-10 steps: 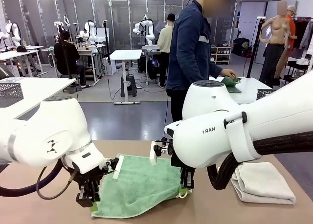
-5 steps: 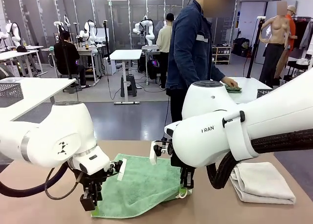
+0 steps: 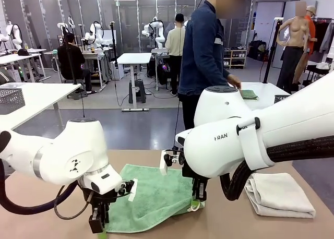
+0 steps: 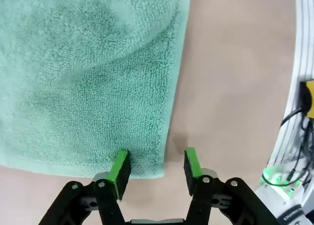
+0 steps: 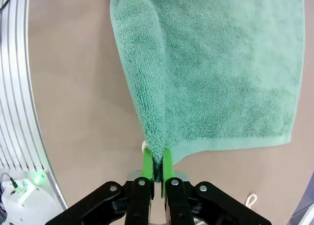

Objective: Fold the towels and place them in the basket.
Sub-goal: When a person lays out a Towel with hook on the table, fold it in half twice.

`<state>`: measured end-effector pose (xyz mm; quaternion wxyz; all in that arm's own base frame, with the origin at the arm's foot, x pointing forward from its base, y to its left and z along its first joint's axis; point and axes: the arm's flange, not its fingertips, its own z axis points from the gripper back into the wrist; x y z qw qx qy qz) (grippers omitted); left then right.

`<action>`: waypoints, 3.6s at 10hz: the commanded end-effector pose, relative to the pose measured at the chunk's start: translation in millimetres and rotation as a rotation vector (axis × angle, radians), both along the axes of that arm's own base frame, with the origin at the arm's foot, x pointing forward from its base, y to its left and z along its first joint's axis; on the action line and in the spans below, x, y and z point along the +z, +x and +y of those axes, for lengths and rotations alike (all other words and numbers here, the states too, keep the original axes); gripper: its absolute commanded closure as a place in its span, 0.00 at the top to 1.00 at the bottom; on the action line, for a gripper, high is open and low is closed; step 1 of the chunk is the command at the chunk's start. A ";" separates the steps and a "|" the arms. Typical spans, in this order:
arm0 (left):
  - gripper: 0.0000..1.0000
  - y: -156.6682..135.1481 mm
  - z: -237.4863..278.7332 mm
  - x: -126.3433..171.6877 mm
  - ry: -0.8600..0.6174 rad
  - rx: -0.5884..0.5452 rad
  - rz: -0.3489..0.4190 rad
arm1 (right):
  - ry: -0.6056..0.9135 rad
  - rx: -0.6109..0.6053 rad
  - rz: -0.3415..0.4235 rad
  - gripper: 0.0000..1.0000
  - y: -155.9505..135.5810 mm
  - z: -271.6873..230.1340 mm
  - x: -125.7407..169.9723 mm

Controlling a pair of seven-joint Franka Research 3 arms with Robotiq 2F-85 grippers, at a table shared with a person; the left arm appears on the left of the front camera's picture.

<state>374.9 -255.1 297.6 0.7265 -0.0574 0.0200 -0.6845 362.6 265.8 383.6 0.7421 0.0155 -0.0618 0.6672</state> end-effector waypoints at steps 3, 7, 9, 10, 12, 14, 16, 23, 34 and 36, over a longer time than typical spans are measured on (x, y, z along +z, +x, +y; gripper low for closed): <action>0.01 8.1 -2.9 -2.9 0.066 0.008 -0.022 | 0.003 0.024 0.009 0.00 0.8 -0.5 0.8; 0.00 5.7 -2.3 0.6 0.060 0.001 -0.043 | 0.002 0.025 0.002 0.00 -0.1 0.4 2.6; 0.00 2.8 -1.3 7.5 0.040 -0.001 -0.058 | 0.000 0.026 0.000 0.00 -0.3 1.4 3.3; 0.00 -2.4 -0.3 20.6 0.012 -0.008 -0.074 | 0.001 0.025 0.000 0.00 -0.1 1.3 4.0; 0.00 -24.4 10.2 68.3 -0.074 -0.012 -0.110 | -0.001 0.027 -0.019 0.00 -5.5 -0.3 11.1; 0.00 -46.1 18.5 104.0 -0.083 -0.030 -0.098 | 0.005 0.031 -0.060 0.00 -14.1 -3.0 22.9; 0.00 -63.0 11.1 123.8 -0.138 -0.038 -0.105 | 0.016 0.046 -0.106 0.00 -23.9 -4.9 36.8; 0.00 55.1 -4.2 114.3 -0.032 0.026 -0.098 | 0.018 0.013 -0.120 0.00 65.8 -1.7 29.6; 0.00 163.6 11.2 45.4 -0.070 0.079 -0.042 | -0.048 -0.008 -0.001 0.00 171.7 -7.7 -25.1; 0.00 169.7 16.7 37.6 -0.067 0.124 -0.050 | -0.054 0.005 0.004 0.00 178.0 -2.8 -29.1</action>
